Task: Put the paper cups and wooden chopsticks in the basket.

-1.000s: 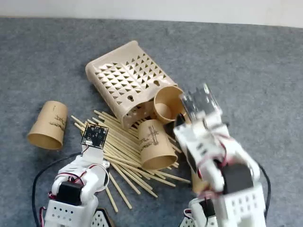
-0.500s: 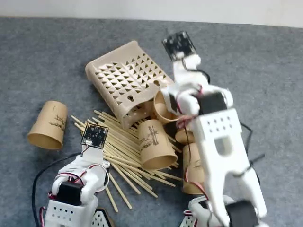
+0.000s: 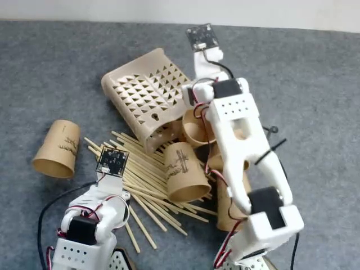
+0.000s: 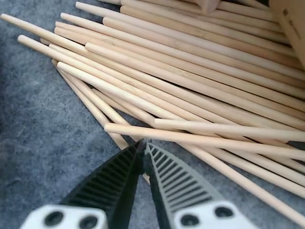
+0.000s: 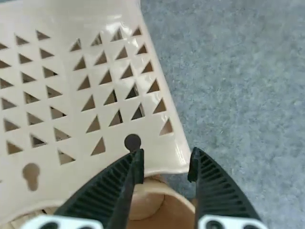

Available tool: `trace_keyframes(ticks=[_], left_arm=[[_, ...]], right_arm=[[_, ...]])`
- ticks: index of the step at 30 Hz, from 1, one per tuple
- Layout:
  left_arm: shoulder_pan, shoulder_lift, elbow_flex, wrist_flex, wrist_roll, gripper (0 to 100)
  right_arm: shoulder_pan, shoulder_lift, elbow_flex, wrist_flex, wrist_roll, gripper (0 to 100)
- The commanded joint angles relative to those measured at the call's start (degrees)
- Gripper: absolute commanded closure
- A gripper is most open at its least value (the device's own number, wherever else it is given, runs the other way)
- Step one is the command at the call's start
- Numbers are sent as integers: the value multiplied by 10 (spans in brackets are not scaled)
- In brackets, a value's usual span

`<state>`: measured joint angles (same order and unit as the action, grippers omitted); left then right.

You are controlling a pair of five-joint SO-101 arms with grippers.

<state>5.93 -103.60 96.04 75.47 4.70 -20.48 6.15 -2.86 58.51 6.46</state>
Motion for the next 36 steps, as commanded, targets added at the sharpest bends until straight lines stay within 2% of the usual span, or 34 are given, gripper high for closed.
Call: trace_keyframes(ticks=[1,11,19,24,36], left_arm=[[7,-6,11,3,4,994],[7,-6,11,3,4,994],[7,-6,11,3,4,994],[7,-6,11,3,4,994],[7,-6,11,3,4,994]], right_arm=[[-3,0,-33,16,-1,835],[0,-1,-35,186,2,835],[-3,-1,-35,241,89,835],[7,-1,-35,218,97,834],[20,20,-25,36,97,832]])
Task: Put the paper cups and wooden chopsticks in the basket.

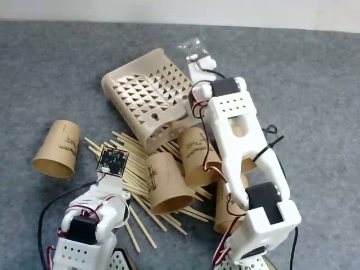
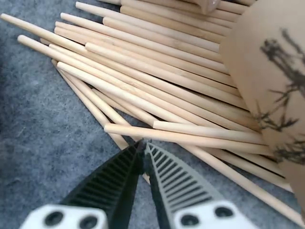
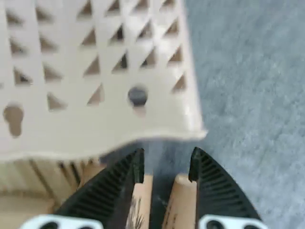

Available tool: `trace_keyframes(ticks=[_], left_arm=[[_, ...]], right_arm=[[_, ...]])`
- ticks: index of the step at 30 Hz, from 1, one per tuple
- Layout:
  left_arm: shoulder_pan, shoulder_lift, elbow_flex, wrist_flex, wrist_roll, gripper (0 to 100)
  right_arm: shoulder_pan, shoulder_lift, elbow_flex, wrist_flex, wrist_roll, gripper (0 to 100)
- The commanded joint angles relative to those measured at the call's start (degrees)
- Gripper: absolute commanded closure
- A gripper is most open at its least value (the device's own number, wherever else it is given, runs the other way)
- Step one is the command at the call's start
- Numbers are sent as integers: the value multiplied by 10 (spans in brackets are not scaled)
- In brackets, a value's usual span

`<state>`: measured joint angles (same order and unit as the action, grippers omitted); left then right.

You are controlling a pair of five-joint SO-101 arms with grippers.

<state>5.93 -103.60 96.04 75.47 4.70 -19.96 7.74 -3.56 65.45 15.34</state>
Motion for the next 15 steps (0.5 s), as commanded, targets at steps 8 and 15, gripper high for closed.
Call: trace_keyframes(ticks=[8,15], left_arm=[[7,-6,11,3,4,994],[7,-6,11,3,4,994]], right_arm=[[51,82,-18,-87,8,832],[68,92,-20,-39,22,832]])
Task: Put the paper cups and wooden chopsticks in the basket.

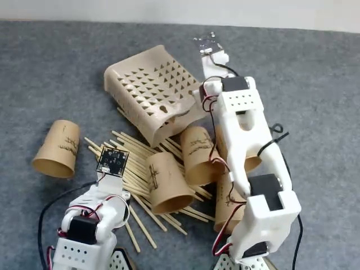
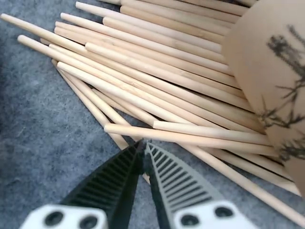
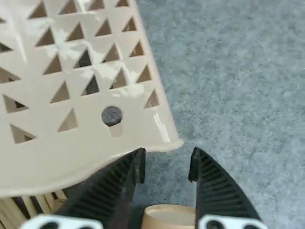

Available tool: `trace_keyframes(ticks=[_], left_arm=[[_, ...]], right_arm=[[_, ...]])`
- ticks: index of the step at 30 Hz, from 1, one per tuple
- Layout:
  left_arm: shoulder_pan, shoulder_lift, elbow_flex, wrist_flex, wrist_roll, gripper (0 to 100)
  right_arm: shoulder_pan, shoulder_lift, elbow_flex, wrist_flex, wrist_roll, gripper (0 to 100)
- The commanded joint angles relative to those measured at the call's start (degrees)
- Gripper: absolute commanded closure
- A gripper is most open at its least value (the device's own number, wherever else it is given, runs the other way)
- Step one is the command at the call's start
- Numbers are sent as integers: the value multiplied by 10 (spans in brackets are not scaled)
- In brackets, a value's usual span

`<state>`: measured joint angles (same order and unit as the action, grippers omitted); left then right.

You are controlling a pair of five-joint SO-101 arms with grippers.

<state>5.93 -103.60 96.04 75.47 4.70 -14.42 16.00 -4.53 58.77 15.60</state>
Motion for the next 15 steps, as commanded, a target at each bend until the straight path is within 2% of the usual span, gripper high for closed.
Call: trace_keyframes(ticks=[1,9,15], left_arm=[[7,-6,11,3,4,994],[7,-6,11,3,4,994],[7,-6,11,3,4,994]], right_arm=[[13,8,-12,41,34,832],[11,-22,-32,57,56,832],[4,8,-30,-8,55,832]])
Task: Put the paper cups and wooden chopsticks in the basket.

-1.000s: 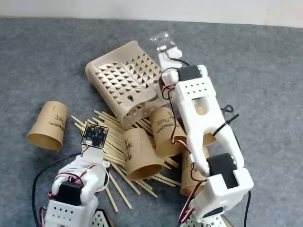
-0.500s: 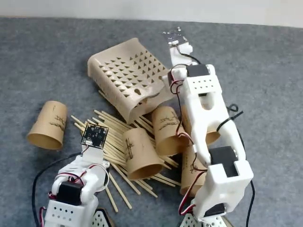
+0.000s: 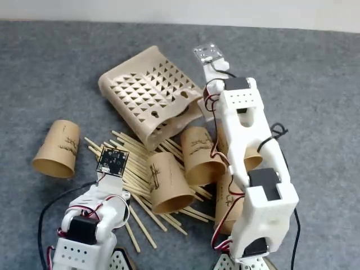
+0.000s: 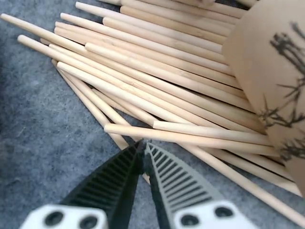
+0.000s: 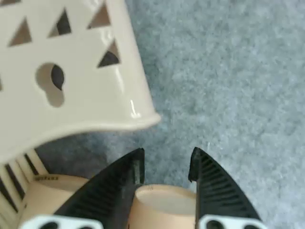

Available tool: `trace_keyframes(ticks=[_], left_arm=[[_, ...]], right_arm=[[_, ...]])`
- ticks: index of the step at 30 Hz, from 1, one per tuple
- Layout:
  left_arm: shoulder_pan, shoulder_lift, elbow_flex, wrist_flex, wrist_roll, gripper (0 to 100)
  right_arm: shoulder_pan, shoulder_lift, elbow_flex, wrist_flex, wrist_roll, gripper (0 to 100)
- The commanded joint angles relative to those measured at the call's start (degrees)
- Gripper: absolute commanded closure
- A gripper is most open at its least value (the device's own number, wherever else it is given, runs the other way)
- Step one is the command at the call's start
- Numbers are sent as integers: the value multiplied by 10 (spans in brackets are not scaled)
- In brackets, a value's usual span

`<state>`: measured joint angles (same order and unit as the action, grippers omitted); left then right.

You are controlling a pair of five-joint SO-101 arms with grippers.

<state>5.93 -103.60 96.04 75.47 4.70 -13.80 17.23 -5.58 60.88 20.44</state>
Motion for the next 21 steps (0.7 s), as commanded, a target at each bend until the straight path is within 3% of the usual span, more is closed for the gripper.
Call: trace_keyframes(ticks=[1,21], left_arm=[[7,-6,11,3,4,994],[7,-6,11,3,4,994]], right_arm=[[-2,1,-20,-36,6,832],[-38,18,-18,-143,5,837]])
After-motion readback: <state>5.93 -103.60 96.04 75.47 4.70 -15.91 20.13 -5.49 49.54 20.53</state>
